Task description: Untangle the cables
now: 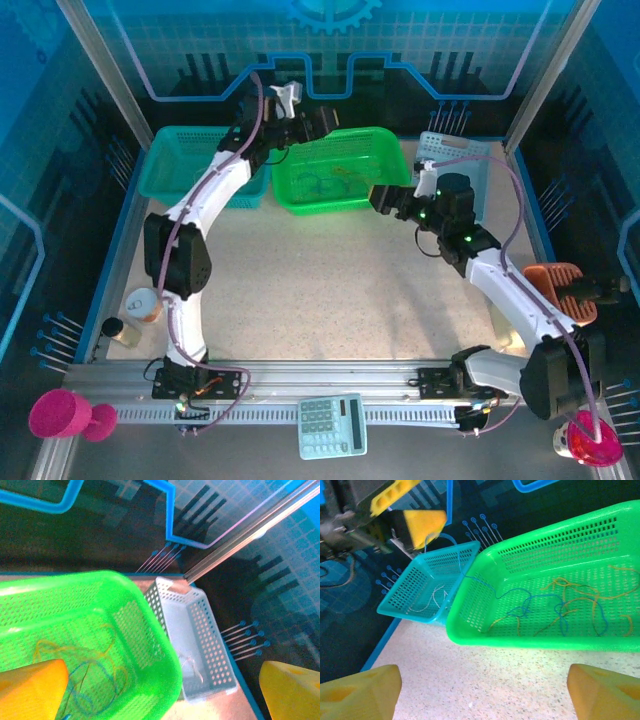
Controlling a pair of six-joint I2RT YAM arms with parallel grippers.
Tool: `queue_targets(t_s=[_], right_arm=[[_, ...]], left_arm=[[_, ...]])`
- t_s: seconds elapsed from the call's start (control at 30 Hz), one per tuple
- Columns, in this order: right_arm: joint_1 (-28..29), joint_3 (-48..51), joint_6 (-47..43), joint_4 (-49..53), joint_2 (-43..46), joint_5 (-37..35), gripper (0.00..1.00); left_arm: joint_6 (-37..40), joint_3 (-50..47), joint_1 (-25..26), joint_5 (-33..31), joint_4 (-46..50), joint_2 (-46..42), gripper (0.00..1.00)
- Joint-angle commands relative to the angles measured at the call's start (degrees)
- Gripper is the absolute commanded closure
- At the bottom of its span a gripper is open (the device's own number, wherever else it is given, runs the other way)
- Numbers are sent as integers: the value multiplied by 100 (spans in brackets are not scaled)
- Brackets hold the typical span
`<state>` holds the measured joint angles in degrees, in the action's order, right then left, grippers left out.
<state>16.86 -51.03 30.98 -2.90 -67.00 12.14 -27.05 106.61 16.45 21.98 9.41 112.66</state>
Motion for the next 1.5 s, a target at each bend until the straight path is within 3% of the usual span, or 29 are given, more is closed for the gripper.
queue_targets(t_s=[0.0, 0.23, 0.3, 0.47, 0.6, 0.87, 1.0, 1.2, 1.47], right_arm=[[46, 256, -264, 457, 433, -266, 12], [40, 487, -262, 698, 852, -370, 12], [44, 515, -280, 765, 944, -391, 12], [35, 520, -453, 1004, 1102, -520, 11], [32, 486, -532, 1068, 933, -425, 12], [53, 593, -511, 949, 781, -294, 13], [63, 618, -498, 942, 793, -258, 14], [71, 616, -488, 981, 895, -243, 14], [62, 636, -520, 1115, 1073, -318, 14]], left_arm=[[613, -243, -45, -335, 336, -787, 1], [994, 1248, -37, -956, 2702, 57, 1], [1093, 1401, -10, -1007, 2905, 150, 1], [1025, 320, 34, -949, 1908, -475, 1], [949, -160, 59, -971, 1973, -758, 1], [419, -3206, 213, -1533, 666, -2466, 1], [209, -4250, 371, -1632, 113, -2837, 12], [625, -4422, 603, -1990, -117, -2280, 19], [993, -4242, 735, -2377, -466, -1574, 22]])
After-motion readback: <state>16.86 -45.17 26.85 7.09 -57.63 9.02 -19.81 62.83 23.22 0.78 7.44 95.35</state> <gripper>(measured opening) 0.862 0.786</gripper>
